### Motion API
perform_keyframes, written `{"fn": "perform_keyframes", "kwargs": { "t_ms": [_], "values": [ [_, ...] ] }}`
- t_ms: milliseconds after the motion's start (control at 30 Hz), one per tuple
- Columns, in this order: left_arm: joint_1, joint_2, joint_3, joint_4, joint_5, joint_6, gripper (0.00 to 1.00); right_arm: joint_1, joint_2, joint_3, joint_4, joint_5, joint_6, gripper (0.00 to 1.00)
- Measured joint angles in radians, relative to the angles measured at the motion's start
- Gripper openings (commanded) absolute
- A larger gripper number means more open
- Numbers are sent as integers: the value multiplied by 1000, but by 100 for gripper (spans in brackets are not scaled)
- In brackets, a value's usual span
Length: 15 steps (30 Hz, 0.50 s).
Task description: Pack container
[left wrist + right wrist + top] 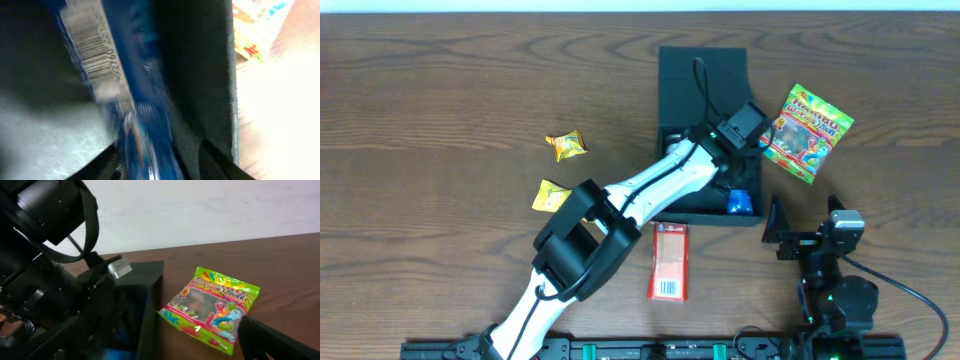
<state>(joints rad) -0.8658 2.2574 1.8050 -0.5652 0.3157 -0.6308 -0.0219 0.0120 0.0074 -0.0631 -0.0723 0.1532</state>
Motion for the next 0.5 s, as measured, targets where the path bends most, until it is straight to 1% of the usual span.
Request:
{"fn": "perform_keyframes", "kwargs": {
  "t_ms": [67,267,500],
  "values": [
    [2,0,0,2,12,2,55,0,0,0,0,0,0,99],
    [38,0,0,-19,56,-2,51,0,0,0,0,0,0,99],
    [150,-14,0,-60,99,3,52,0,0,0,0,0,0,99]
  ]
}}
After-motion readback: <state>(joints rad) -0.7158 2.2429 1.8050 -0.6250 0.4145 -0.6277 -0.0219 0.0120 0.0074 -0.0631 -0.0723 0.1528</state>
